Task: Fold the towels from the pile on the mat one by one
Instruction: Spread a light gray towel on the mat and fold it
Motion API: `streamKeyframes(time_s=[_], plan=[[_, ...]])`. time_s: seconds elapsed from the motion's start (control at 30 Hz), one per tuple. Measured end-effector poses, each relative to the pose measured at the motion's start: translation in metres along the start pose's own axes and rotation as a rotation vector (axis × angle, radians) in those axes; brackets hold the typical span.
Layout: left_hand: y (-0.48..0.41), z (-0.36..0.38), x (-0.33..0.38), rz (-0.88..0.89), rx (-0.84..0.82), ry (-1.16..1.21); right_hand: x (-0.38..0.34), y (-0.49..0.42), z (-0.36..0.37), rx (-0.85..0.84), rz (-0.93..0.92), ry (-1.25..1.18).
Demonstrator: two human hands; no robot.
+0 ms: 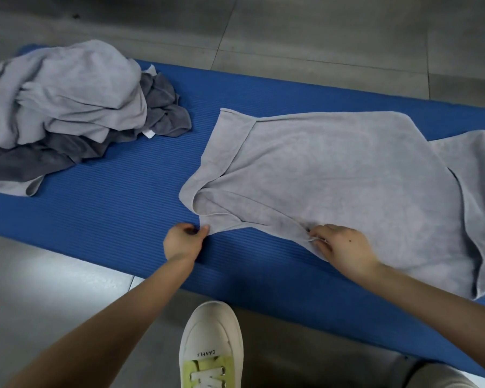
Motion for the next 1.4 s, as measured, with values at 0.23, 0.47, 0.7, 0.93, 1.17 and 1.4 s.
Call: streamKeyframes(time_s=[0.23,0.47,0.7,0.93,1.17,1.4], plan=[[-0.001,-0.006,0.01,-0.093,-0.037,0.279,-0.022,0.009,-0.004,0.012,-0.093,-0.08],[-0.025,-0.122,0.02,0.137,-0.08,-0.169,-0.072,0.025,0.032,-0.179,-0.404,-0.07],[-0.016,-0.061,0.078,0.511,-0.223,-0.579,-0.074,0.036,0.085,-0.546,-0.326,0.008],[0.041,0.064,0.177,0.949,-0.415,-0.641,0.019,0.017,-0.017,-0.16,-0.031,-0.015],[0.103,0.175,0.261,1.204,-0.544,-0.668,0.216,0.097,-0.131,0.249,0.756,0.042],[0.165,0.28,0.326,1.371,-0.623,-0.748,0.33,0.153,-0.162,0.424,1.036,-0.007]])
Point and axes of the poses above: each hand's wrist, its own y-axis away from the middle knuckle, its own z-axis out of the palm, x = y × z, the point moved 10 cm from there along -y, towards the middle knuckle, and after that the axes turned 1 degree about -x, right-handed, at the moved point
